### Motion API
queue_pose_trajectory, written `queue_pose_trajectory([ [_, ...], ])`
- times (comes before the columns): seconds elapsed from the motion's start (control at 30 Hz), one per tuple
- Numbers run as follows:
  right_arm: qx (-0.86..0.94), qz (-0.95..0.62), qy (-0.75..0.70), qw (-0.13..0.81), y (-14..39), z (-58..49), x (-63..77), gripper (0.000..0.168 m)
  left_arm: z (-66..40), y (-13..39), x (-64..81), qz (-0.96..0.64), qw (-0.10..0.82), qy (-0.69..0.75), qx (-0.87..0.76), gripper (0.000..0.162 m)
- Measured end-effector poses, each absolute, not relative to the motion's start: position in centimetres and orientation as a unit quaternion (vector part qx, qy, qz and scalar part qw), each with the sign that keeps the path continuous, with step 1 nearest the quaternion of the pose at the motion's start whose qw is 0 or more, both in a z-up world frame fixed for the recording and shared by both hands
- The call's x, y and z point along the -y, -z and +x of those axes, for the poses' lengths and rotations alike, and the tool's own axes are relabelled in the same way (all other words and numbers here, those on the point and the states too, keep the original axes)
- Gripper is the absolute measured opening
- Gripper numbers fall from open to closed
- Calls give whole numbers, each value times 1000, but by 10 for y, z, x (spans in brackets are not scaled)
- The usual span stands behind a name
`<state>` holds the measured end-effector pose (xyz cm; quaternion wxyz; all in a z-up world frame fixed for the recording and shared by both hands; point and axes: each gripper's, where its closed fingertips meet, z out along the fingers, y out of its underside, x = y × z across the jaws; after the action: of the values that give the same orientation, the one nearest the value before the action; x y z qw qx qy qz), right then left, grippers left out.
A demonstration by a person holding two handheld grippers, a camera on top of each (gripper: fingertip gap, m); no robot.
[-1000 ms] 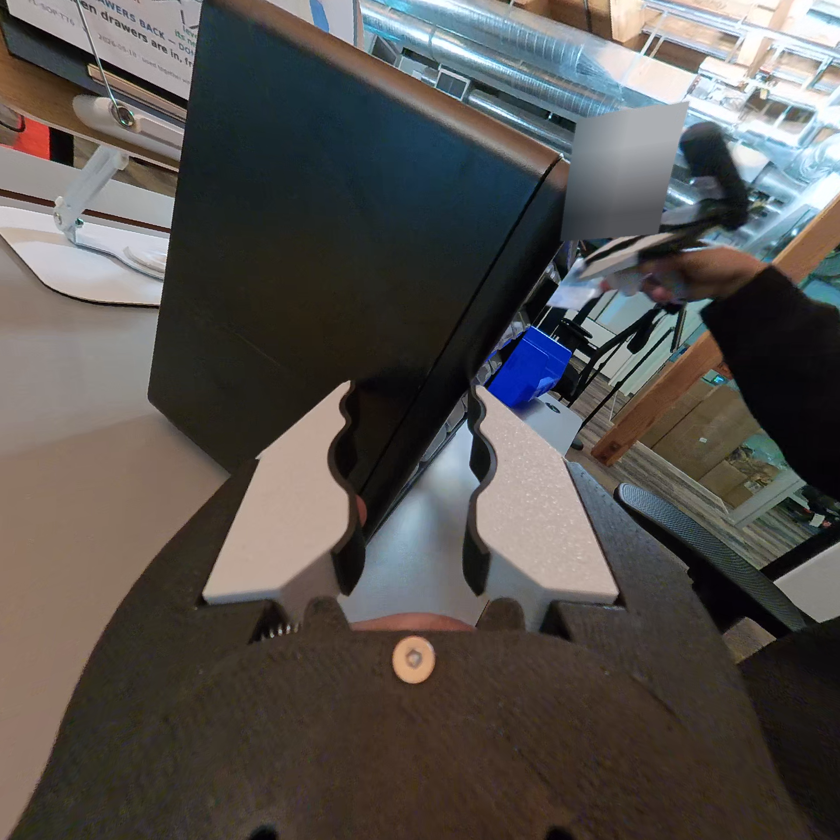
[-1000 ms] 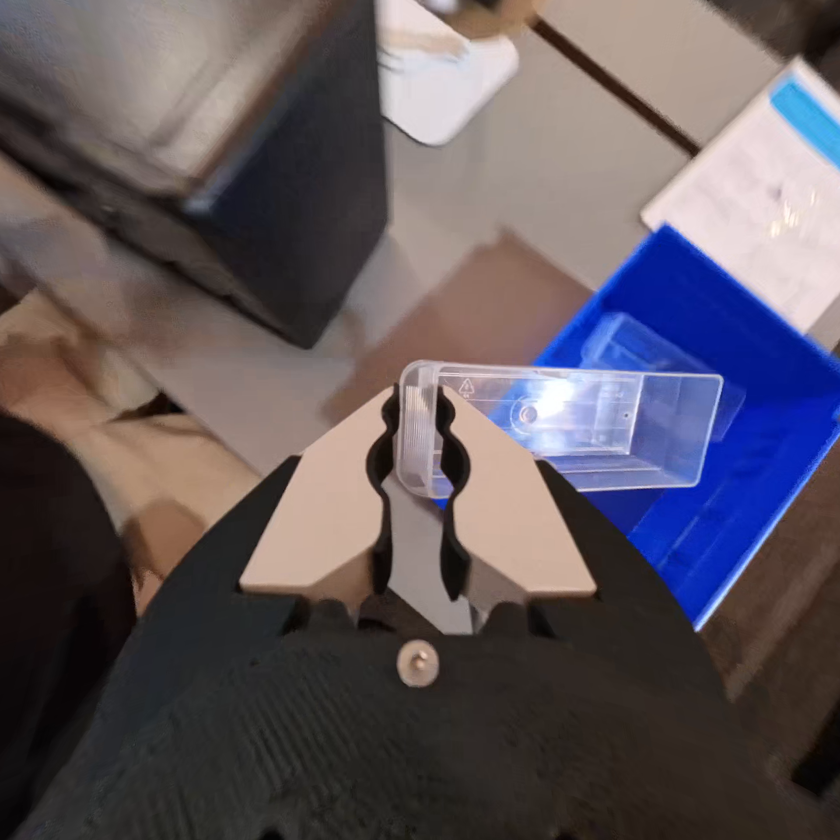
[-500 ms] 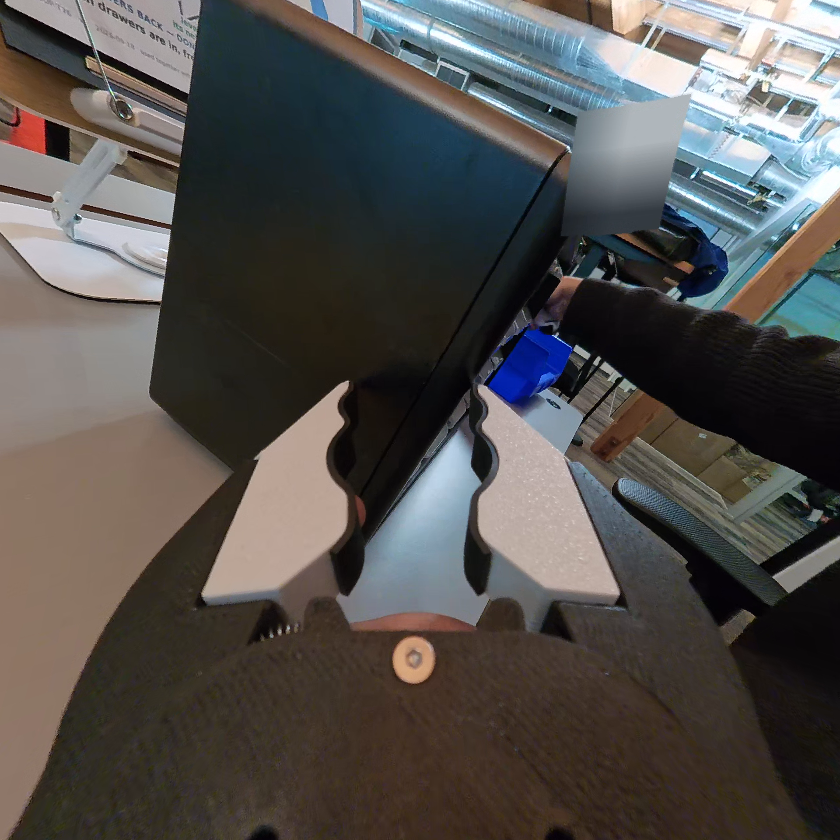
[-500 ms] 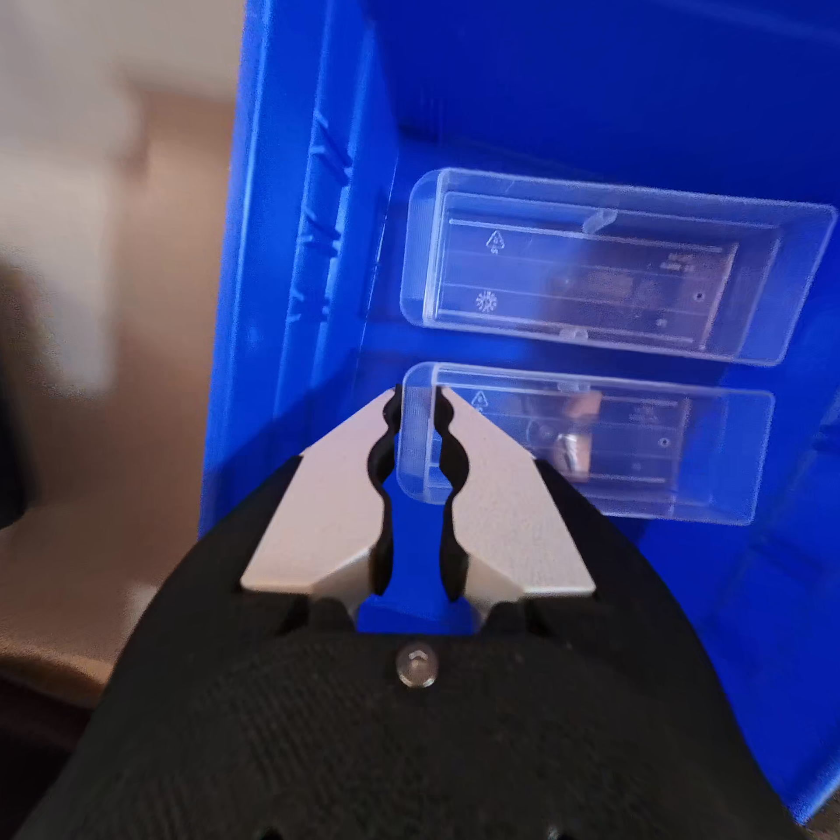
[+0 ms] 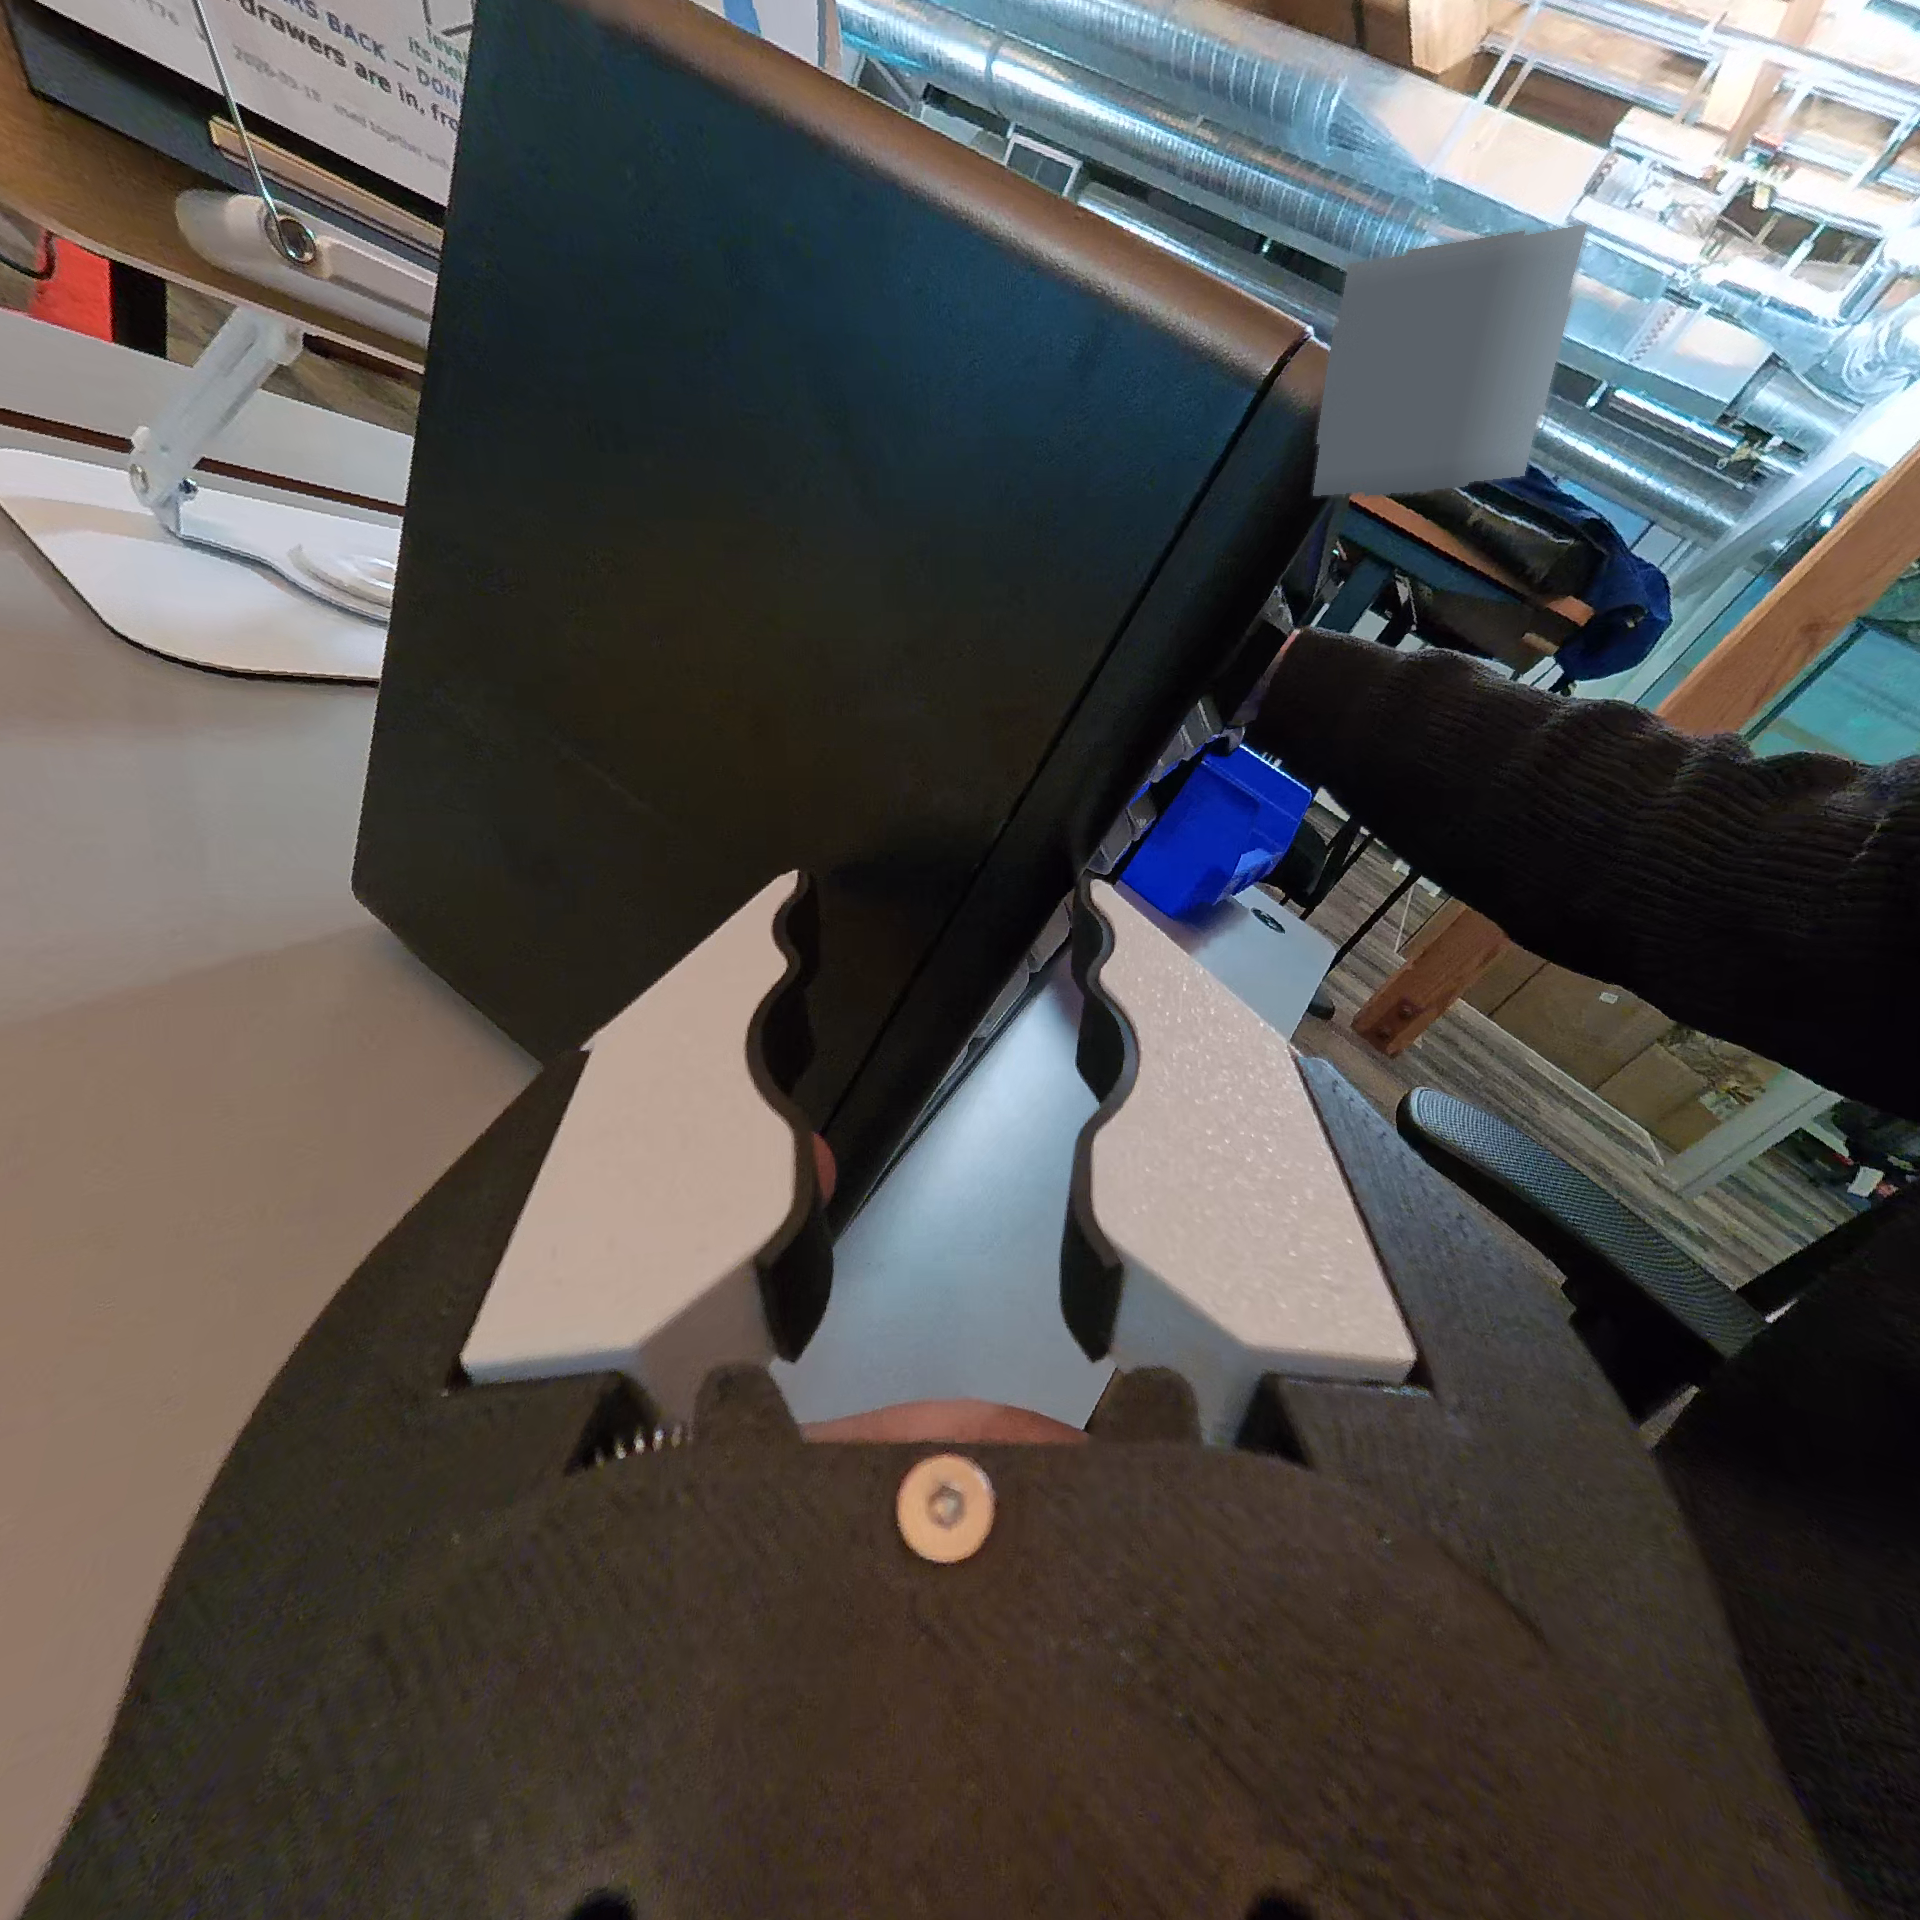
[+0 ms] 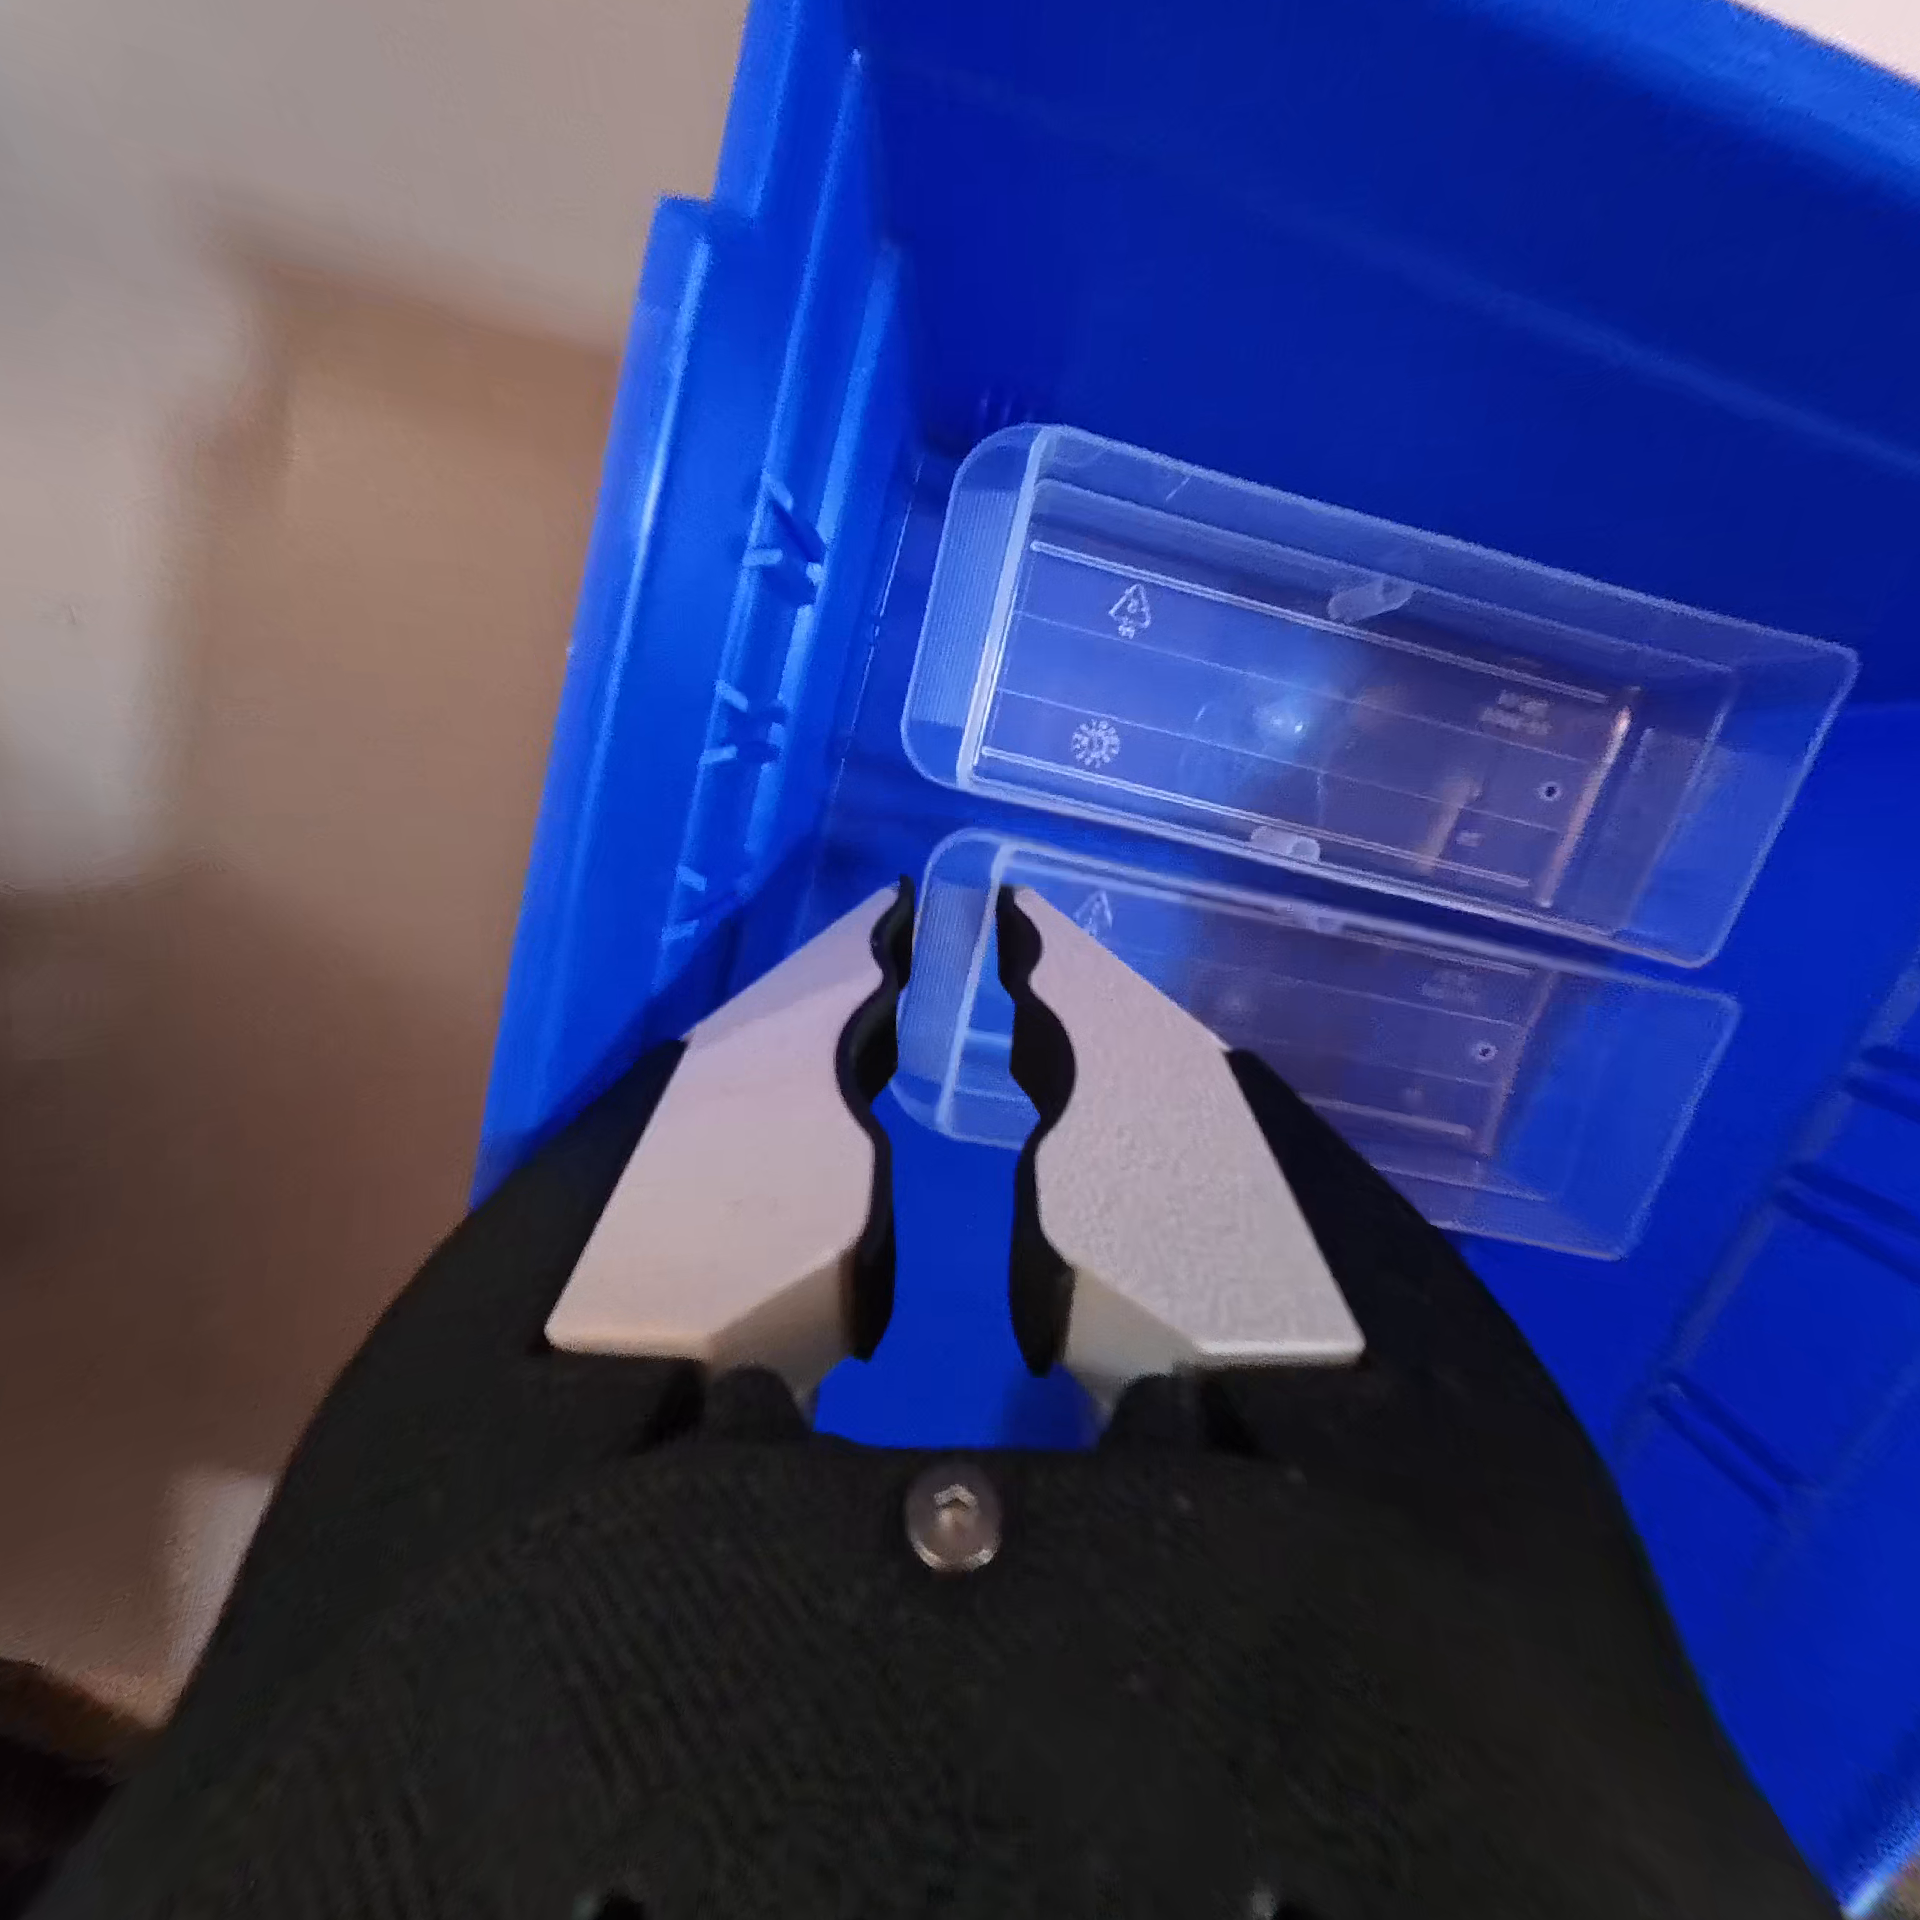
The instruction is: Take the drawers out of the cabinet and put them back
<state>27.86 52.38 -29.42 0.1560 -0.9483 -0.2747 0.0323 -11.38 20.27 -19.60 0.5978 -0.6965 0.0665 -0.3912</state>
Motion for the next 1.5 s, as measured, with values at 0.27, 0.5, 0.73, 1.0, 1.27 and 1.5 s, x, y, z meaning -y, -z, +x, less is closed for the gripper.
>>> queue_pose_trajectory([
  [0.27,289,-939,-37,181,260,284,-511,28,-114,196,-202,-697,599,389,-66,46],
  [0.5,238,-940,-29,242,226,338,-503,24,-114,196,-202,-697,599,389,-64,45],
  [0.73,235,-955,-3,182,273,370,-480,18,-112,196,-203,-698,599,387,-65,45],
  [1.0,247,-950,-19,190,300,330,-490,17,-110,200,-204,-706,597,375,-72,43],
  [1.27,262,-946,-19,191,295,317,-489,16,-111,199,-203,-704,597,378,-71,44],
  [1.5,237,-918,-61,312,221,315,-477,18,-111,199,-203,-703,597,380,-70,43],
])
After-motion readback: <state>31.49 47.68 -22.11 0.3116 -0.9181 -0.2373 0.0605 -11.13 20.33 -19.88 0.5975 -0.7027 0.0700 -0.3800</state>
